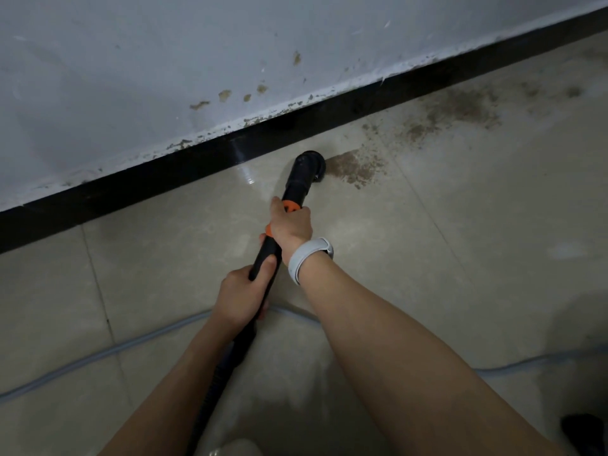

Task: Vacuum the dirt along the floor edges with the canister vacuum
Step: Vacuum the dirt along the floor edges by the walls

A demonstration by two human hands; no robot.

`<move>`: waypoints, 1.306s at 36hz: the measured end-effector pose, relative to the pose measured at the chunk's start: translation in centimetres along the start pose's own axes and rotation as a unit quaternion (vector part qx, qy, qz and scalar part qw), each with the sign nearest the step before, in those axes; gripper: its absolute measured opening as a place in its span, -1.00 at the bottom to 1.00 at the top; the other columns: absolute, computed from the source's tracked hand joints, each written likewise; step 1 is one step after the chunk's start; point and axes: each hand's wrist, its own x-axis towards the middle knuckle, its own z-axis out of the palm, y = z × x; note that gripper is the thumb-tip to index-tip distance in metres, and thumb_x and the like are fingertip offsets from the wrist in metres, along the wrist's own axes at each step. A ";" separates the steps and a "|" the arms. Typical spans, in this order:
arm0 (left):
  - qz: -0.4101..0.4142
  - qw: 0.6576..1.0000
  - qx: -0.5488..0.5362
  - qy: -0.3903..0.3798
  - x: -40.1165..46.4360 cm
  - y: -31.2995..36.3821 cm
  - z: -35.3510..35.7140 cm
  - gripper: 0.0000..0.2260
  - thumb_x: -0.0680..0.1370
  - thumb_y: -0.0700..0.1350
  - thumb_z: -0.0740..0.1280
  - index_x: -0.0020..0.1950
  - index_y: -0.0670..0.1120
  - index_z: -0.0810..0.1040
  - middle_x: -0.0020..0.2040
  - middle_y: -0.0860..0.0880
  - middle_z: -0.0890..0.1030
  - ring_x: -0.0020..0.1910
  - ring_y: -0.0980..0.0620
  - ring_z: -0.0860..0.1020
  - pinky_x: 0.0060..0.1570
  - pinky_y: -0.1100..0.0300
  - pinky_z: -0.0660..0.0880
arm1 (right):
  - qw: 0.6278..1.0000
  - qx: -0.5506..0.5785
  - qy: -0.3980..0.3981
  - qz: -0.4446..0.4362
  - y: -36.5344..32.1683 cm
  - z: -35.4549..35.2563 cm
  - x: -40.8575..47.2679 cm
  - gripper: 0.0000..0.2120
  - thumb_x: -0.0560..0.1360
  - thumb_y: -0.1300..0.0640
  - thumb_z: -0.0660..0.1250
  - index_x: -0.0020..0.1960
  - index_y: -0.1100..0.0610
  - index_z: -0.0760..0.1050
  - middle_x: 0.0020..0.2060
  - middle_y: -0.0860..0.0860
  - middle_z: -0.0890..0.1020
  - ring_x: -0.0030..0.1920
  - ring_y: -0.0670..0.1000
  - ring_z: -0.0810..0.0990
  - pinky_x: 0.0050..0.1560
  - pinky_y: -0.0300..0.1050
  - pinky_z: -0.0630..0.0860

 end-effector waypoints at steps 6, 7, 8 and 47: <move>0.009 0.999 0.011 -0.041 0.1 1.0 0.6 -0.49 0.57 0.20 0.18 -0.34 -0.20 0.50 -0.46 -0.18 0.57 -0.55 0.04 0.50 -0.49 0.28 0.41 | 1.000 0.021 0.022 0.003 -0.2 -1.4 0.3 -0.56 0.55 -0.10 0.26 0.27 0.16 0.26 -0.24 0.11 0.53 -0.28 0.14 0.58 0.04 0.20 0.60; 0.009 0.999 0.013 -0.047 0.1 1.2 0.8 -0.49 0.57 0.20 0.18 -0.35 -0.19 0.50 -0.47 -0.16 0.57 -0.55 0.04 0.50 -0.46 0.25 0.41 | 0.999 0.028 0.027 0.004 -0.2 -1.8 0.4 -0.56 0.55 -0.09 0.26 0.27 0.16 0.26 -0.25 0.11 0.53 -0.29 0.15 0.58 0.04 0.21 0.60; 0.009 0.999 0.014 -0.051 0.2 1.3 1.0 -0.50 0.57 0.20 0.19 -0.36 -0.17 0.49 -0.49 -0.14 0.56 -0.56 0.04 0.50 -0.45 0.24 0.40 | 0.999 0.031 0.032 0.007 -0.2 -2.1 0.5 -0.56 0.55 -0.09 0.26 0.26 0.17 0.26 -0.25 0.11 0.53 -0.28 0.17 0.59 0.04 0.22 0.60; 0.004 1.000 -0.008 0.003 2.4 1.8 0.3 -0.52 0.57 0.17 0.20 -0.35 -0.19 0.47 -0.49 -0.17 0.55 -0.56 -0.05 0.49 -0.41 0.12 0.45 | 1.000 0.005 -0.016 -0.010 -2.1 -0.3 1.7 -0.54 0.55 -0.13 0.23 0.27 0.15 0.26 -0.39 0.09 0.54 -0.32 0.15 0.61 0.01 0.20 0.62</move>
